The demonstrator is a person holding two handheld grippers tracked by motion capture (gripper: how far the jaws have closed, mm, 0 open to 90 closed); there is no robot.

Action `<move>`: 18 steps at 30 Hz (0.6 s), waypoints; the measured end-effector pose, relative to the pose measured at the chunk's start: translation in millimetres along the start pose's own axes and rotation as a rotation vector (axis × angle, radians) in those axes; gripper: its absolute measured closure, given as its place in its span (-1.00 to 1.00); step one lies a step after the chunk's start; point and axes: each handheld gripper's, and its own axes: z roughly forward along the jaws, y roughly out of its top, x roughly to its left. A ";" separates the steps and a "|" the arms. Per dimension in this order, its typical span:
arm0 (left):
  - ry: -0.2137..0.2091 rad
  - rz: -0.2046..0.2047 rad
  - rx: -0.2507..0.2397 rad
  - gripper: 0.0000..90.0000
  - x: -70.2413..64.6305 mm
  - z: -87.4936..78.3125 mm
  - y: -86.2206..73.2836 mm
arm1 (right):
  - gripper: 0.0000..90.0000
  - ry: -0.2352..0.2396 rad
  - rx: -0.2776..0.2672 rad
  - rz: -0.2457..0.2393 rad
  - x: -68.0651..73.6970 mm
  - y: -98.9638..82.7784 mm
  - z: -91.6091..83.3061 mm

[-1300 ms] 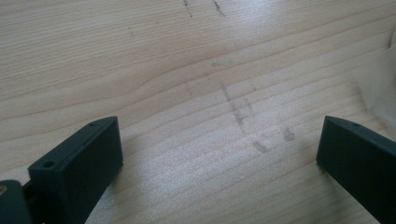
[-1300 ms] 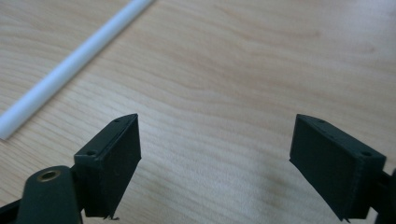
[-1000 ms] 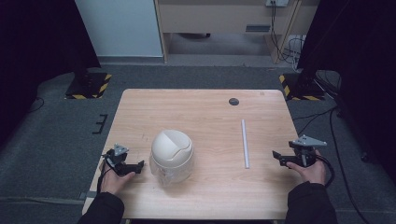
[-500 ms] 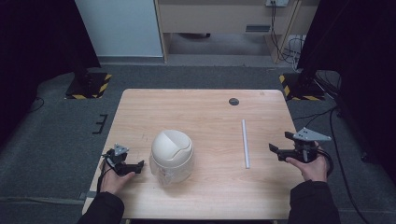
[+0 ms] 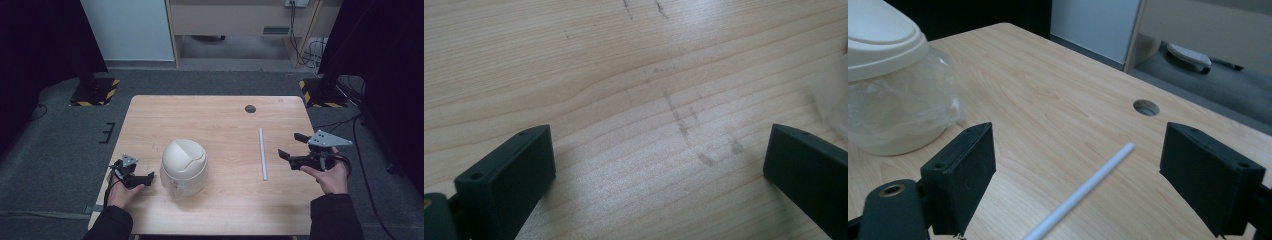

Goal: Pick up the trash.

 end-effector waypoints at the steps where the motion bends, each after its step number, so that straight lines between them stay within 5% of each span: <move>1: 0.000 0.000 0.000 -1.00 0.0 0.0 0.0 | -0.67 0.004 -0.004 -0.012 2.3 3.1 0.2; 18: 0.000 0.000 0.000 -1.00 0.0 0.0 0.0 | -0.66 0.062 -0.085 -0.071 23.5 46.7 2.9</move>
